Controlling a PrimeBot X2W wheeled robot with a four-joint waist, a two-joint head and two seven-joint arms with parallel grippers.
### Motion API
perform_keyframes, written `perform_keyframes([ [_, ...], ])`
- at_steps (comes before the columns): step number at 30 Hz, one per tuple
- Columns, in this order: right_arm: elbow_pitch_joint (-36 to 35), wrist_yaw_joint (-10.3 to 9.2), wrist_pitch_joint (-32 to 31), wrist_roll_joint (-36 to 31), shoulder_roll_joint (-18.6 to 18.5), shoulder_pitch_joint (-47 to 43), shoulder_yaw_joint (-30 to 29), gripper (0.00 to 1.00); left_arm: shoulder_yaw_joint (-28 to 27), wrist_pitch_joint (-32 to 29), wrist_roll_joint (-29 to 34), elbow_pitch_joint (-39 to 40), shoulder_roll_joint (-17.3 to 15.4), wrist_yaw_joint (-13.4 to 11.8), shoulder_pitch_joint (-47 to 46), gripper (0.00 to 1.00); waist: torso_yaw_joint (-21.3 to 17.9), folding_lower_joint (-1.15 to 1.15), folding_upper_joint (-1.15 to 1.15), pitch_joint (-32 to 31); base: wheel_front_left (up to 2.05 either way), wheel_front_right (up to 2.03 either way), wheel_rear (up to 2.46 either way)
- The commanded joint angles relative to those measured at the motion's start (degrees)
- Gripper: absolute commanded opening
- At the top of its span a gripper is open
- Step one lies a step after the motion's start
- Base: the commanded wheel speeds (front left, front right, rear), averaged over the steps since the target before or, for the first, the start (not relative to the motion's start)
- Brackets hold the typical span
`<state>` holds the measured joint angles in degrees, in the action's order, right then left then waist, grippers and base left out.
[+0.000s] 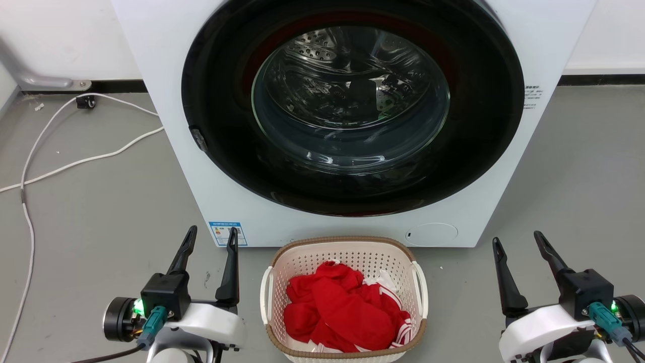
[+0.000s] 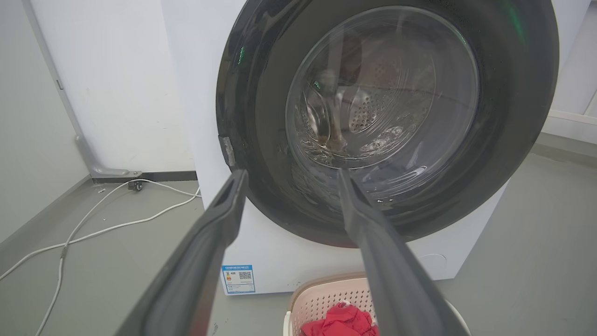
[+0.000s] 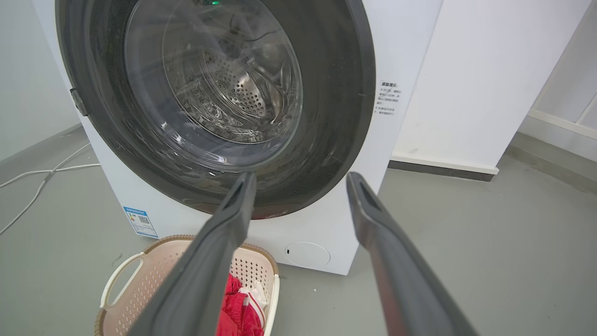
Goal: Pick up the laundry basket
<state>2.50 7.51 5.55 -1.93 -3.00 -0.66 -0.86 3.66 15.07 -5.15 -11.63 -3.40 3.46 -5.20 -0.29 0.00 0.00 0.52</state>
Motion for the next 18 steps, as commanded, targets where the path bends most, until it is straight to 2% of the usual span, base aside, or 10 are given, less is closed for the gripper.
perform_keyframes([
  [1,0.2,-0.04,0.3,0.6,0.2,-0.1,0.0,1.0,0.1,0.1,0.1,-0.1,-0.1,-0.2,0.1,1.0,0.0,0.0,0.0,0.0,0.0,0.0,0.0],
  [10,0.3,-0.04,0.5,1.1,0.2,0.5,0.0,1.0,-0.1,0.1,-0.1,-0.6,-0.1,-0.2,-0.6,1.0,0.0,0.0,0.0,0.9,0.0,0.0,0.0],
  [18,1.7,-0.04,0.0,1.8,0.2,3.1,-0.4,1.0,-0.6,0.1,-1.1,-4.0,-0.6,0.0,-4.6,1.0,-0.1,0.0,0.0,5.0,0.0,0.0,0.0],
])
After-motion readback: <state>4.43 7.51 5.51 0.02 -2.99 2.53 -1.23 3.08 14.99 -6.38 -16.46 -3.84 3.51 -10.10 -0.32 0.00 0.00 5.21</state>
